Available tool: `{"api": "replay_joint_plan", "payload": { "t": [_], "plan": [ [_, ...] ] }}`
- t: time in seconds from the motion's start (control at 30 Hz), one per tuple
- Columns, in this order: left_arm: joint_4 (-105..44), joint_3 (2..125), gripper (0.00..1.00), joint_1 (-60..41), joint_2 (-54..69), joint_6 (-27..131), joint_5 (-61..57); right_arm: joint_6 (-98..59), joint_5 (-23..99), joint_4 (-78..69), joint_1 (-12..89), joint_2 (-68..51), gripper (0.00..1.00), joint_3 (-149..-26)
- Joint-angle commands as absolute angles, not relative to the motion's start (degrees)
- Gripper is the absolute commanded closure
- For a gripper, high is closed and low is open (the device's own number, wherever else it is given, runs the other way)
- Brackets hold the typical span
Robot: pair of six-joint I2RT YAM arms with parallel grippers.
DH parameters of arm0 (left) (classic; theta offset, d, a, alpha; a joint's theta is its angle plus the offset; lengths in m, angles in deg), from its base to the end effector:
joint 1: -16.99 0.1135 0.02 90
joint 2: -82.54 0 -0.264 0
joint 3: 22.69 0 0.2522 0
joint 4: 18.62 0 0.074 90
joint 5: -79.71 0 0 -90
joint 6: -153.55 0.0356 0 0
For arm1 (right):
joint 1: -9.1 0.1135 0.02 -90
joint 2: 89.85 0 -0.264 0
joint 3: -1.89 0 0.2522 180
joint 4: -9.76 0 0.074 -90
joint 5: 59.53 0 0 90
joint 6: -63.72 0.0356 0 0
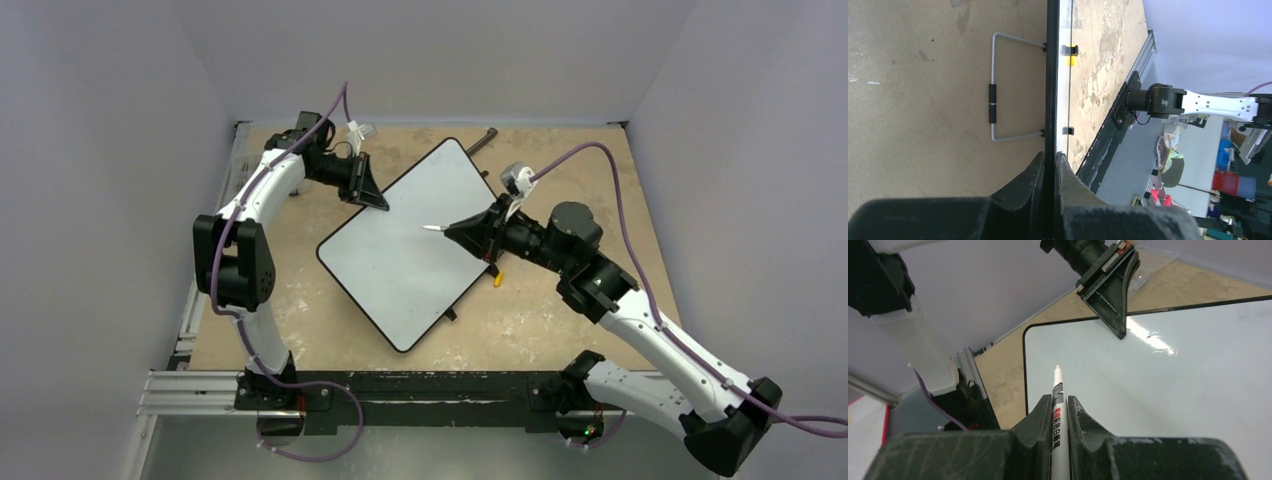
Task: Write a sentence on the whiteboard
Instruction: Hold the whiteboard on the whiteboard stand, then write a sentence on the whiteboard.
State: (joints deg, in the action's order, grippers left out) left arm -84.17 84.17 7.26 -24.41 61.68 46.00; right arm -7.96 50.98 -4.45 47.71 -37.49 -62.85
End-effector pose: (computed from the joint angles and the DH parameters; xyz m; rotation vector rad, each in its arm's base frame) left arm 0.3773 -0.0947 0.2802 0.4579 2.4667 -1.3808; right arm 0.1582 0.1423 0.3732 -0.5856 1.6015 1.0425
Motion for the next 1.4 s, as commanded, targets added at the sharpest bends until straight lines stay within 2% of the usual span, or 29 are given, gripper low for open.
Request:
{"api": "replay_joint_plan", "payload": {
  "t": [0.0,0.27,0.7,1.37],
  "plan": [
    [-84.5,85.32,1.0,6.47,-22.2,62.09,40.17,-14.28,61.13,1.36,47.83,-33.83,1.0,-62.99],
    [-84.42,85.05,1.0,5.42,-20.9,60.44,31.42,-24.38,62.19,-1.29,52.28,-23.56,1.0,-68.74],
    [-82.37,85.45,1.0,4.55,-21.74,58.45,30.32,-29.57,62.76,0.19,57.59,-9.06,1.0,-79.02],
    [-82.48,85.11,1.0,4.08,-20.94,58.97,29.53,-28.92,55.05,1.65,59.14,0.14,1.0,-85.87]
  ]
}}
